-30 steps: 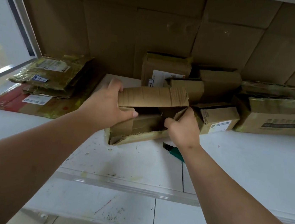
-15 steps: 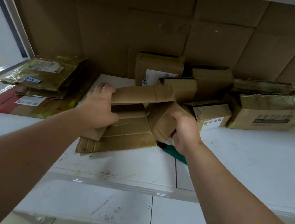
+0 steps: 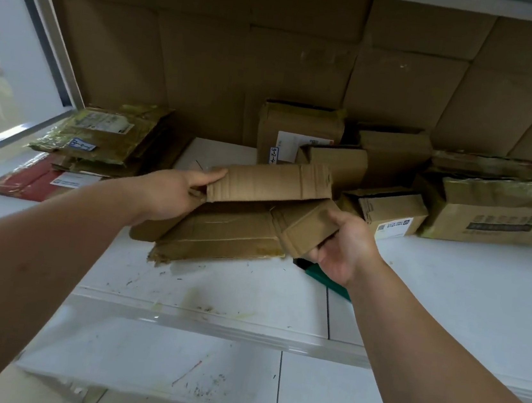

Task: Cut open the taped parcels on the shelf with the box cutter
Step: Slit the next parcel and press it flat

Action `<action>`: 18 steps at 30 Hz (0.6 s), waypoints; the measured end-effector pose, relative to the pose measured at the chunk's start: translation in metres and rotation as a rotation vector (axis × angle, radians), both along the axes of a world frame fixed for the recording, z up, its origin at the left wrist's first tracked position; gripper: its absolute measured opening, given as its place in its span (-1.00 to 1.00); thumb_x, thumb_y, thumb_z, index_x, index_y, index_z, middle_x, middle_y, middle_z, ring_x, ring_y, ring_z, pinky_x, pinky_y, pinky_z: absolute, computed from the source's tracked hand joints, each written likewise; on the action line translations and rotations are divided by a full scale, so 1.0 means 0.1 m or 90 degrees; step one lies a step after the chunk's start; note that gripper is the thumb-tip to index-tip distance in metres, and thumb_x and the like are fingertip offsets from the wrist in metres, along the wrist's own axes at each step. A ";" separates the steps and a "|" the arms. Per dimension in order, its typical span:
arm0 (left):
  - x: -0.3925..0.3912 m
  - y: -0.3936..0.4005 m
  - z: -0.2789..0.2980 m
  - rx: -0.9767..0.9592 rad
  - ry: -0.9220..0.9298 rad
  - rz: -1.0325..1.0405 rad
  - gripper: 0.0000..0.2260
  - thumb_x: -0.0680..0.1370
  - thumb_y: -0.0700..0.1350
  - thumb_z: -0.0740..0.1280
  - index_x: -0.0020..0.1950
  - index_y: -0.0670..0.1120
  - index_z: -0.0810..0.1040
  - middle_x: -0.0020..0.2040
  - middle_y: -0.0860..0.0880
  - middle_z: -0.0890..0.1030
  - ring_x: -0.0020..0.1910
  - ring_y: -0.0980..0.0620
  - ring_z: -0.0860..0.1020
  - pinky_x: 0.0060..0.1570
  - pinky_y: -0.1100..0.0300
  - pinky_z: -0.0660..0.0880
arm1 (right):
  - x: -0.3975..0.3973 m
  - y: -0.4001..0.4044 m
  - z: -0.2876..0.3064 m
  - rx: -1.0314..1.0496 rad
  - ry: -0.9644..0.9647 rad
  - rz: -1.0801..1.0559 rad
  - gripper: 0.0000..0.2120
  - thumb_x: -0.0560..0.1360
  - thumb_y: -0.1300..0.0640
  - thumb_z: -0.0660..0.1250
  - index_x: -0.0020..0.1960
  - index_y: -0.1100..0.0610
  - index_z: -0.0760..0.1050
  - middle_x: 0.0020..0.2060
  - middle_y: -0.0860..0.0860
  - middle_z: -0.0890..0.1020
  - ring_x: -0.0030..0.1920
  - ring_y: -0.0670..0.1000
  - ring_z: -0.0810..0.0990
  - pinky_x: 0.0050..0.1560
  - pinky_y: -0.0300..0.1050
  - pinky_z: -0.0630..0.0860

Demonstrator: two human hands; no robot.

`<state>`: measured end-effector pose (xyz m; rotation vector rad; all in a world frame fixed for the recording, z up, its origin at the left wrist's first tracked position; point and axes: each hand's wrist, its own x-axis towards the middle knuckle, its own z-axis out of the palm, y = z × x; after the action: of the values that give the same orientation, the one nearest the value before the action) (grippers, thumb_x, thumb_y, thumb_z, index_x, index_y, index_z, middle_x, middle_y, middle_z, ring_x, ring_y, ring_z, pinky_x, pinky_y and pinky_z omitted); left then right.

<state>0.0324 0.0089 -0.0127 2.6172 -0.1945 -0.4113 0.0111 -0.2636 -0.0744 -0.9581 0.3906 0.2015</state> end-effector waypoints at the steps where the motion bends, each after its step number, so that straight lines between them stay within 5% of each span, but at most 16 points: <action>1: -0.02 -0.02 -0.03 0.040 0.000 -0.023 -0.37 0.65 -0.17 0.18 0.45 0.49 0.04 0.57 -0.08 0.18 0.42 -0.14 0.33 0.28 0.06 0.34 | 0.00 0.00 0.00 -0.004 0.006 0.000 -0.75 0.64 0.10 0.18 0.29 0.13 0.43 0.13 0.21 0.64 0.11 0.26 0.64 0.08 0.35 0.56; 5: -0.09 -0.10 -0.16 0.182 -0.001 -0.101 -0.34 0.68 -0.14 0.13 0.48 0.45 -0.18 0.50 -0.06 0.31 0.26 -0.08 0.50 0.26 0.03 0.47 | -0.07 0.00 0.00 -0.025 0.050 0.049 -0.76 0.63 0.08 0.17 0.22 0.16 0.47 0.11 0.28 0.64 0.01 0.29 0.69 -0.17 0.16 0.66; 10: -0.11 -0.11 -0.28 0.182 -0.025 -0.058 -0.18 0.65 -0.14 0.21 0.39 0.48 -0.39 0.15 -0.08 0.56 -0.06 0.01 0.60 -0.12 0.20 0.57 | -0.06 -0.06 0.00 -0.504 0.075 0.007 -0.80 0.57 0.03 0.21 0.01 0.12 0.53 -0.07 0.14 0.71 -0.08 0.10 0.69 -0.08 -0.01 0.60; 12: -0.07 -0.09 -0.33 0.165 -0.039 -0.055 -0.14 0.62 -0.10 0.26 0.39 0.45 -0.42 0.19 -0.06 0.57 0.05 -0.01 0.60 0.06 0.14 0.55 | -0.12 -0.15 -0.03 -0.761 0.044 0.071 -0.83 0.49 0.07 0.25 0.02 0.13 0.48 -0.05 0.12 0.63 -0.04 0.08 0.60 -0.07 0.01 0.52; 15: -0.04 -0.07 -0.41 0.202 0.008 -0.109 -0.20 0.60 -0.17 0.21 0.48 0.39 -0.30 0.44 -0.09 0.42 0.29 -0.09 0.49 0.27 0.05 0.45 | -0.31 -0.23 -0.09 -0.942 -0.010 0.289 -0.53 0.23 -0.02 0.31 0.11 0.05 0.36 -0.04 0.03 0.50 -0.01 0.08 0.52 -0.05 0.00 0.50; 18: -0.06 -0.09 -0.54 0.280 0.045 -0.191 -0.39 0.63 -0.15 0.11 0.52 0.38 -0.01 0.59 -0.02 0.12 0.49 -0.08 0.25 0.41 0.05 0.29 | -0.36 -0.30 -0.17 -1.101 -0.042 0.359 -0.44 0.31 0.01 0.43 0.24 0.00 0.30 0.06 0.01 0.45 0.09 0.08 0.47 0.13 0.07 0.49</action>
<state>0.0263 0.0002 -0.0665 3.0034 -0.5301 -0.7185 -0.0245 -0.2939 -0.0912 -2.7779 0.1417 0.3344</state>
